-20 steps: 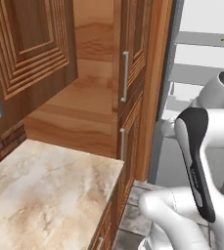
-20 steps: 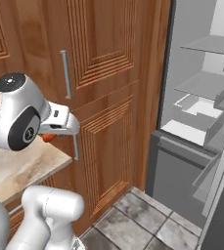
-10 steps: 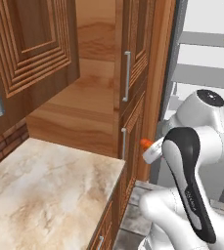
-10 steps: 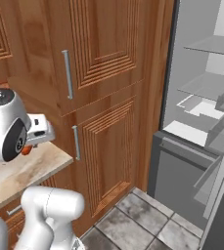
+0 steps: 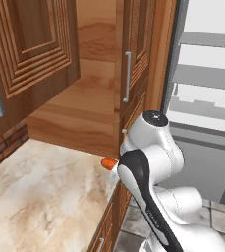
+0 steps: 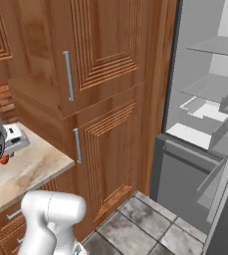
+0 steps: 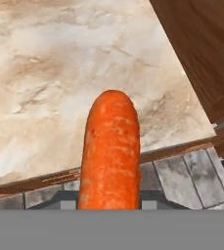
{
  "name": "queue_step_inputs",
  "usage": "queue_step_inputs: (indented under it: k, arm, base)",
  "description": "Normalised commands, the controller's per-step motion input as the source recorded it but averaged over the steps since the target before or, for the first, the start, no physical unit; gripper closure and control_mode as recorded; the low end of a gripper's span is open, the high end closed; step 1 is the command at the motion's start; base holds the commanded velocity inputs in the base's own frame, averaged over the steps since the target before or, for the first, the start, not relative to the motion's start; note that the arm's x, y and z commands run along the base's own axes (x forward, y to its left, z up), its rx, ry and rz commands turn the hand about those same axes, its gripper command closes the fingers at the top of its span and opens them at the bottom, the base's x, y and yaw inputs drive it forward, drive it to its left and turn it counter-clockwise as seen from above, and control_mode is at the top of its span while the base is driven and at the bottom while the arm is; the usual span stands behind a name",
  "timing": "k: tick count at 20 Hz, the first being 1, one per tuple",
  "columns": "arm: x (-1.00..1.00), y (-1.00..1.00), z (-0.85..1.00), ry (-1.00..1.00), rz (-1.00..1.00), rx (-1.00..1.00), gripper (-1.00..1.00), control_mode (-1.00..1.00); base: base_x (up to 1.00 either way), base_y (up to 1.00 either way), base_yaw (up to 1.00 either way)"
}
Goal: Open the fridge, remove the banana, carrot, and fish, and place them on any counter.
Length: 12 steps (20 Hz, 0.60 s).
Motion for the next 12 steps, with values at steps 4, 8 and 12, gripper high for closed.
queue_step_inputs:
  k: [4, 8, 12]
  arm:
    - [1.0, 1.0, -0.41, 0.07, 0.04, 0.0, 1.0, -1.0]
    - [0.96, 1.0, -0.82, 0.1, 0.02, 0.0, 1.0, -1.0]
    - [0.66, 0.96, -1.0, 0.0, 0.01, 0.0, 1.0, -1.0]
  base:
    - [0.0, 0.0, 0.0]
    - [0.0, 0.0, 0.0]
    - [0.0, 0.0, 0.0]
